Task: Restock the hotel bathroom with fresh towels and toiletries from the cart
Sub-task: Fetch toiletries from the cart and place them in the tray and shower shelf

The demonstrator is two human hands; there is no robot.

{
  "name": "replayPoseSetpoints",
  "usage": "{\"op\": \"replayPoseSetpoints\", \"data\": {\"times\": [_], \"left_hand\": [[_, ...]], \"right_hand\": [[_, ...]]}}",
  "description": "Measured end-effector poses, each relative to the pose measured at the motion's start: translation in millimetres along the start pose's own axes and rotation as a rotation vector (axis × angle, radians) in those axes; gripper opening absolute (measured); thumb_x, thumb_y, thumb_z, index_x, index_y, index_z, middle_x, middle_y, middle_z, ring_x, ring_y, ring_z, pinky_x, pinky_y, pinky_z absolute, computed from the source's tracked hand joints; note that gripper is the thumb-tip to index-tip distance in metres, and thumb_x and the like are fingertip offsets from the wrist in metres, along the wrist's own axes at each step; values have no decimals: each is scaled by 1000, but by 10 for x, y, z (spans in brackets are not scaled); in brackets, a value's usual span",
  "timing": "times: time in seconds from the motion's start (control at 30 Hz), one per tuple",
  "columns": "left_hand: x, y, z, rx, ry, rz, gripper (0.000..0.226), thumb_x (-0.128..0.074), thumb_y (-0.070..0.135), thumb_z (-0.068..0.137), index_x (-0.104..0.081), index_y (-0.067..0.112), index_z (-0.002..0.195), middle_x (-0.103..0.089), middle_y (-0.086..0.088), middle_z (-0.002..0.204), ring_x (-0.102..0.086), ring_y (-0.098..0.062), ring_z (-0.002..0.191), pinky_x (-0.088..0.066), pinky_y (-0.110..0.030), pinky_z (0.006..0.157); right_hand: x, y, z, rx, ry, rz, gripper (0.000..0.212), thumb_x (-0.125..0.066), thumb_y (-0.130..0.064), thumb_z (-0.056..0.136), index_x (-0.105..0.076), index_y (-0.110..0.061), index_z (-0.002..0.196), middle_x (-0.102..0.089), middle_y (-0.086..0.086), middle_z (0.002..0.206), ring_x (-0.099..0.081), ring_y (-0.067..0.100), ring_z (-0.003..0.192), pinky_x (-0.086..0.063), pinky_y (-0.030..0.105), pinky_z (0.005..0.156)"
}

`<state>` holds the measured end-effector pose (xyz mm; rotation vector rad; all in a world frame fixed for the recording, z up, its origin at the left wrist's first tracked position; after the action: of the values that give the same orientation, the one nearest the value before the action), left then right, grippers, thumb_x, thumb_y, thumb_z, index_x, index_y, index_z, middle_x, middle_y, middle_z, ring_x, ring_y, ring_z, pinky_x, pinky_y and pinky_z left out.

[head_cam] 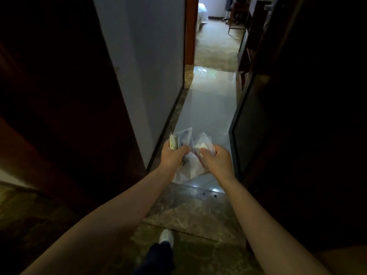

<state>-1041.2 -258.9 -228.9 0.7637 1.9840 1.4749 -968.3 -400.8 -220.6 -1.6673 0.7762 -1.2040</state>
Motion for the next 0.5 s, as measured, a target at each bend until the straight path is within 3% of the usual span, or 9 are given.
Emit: {"op": "replayPoseSetpoints", "data": {"times": [0.17, 0.23, 0.3, 0.4, 0.5], "left_hand": [[-530, -59, 910, 13, -50, 58, 32, -67, 3, 82, -62, 7, 114, -69, -14, 98, -69, -20, 83, -55, -26, 59], [-788, -57, 1381, 22, -64, 40, 38, -68, 3, 81, -60, 6, 118, -68, -17, 105, -69, -24, 88, -57, -30, 65], [-1047, 42, 1830, 24, -60, 16, 40, -69, 4, 81, -56, 12, 118, -67, -11, 104, -67, -24, 90, -55, -32, 71], [-1357, 275, 2520, 19, -16, 22, 42, -69, 5, 81, -55, 18, 119, -66, -9, 105, -64, -22, 88, -52, -29, 71], [-1642, 555, 3169, -29, -32, 41, 47, -68, 7, 82, -53, 12, 126, -65, -12, 112, -65, -24, 93, -53, -30, 73]], "right_hand": [[124, 110, 879, -26, 50, 25, 22, -64, -26, 88, -66, -11, 72, -65, 7, 71, -64, 22, 68, -52, 35, 60], [164, 99, 1345, -47, 79, 17, 19, -66, -27, 86, -65, -15, 71, -67, 7, 73, -66, 24, 71, -56, 39, 64], [195, 36, 1840, -44, 93, 12, 19, -64, -27, 84, -67, -10, 75, -68, 13, 76, -68, 31, 76, -56, 45, 68], [221, -168, 2598, -60, 75, 6, 28, -62, -36, 75, -69, -9, 78, -69, 16, 76, -68, 34, 77, -57, 50, 72], [292, -395, 3308, -15, 76, -10, 22, -66, -26, 78, -68, -4, 75, -68, 21, 75, -66, 29, 72, -55, 50, 68]]}}
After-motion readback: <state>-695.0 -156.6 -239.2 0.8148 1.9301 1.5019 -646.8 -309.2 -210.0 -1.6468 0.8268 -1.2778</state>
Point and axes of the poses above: each hand's wrist, its own z-axis towards the middle knuckle, its own x-axis out of the back of the hand, y = z × x, the point moved 6 cm from there along z, towards the middle knuckle
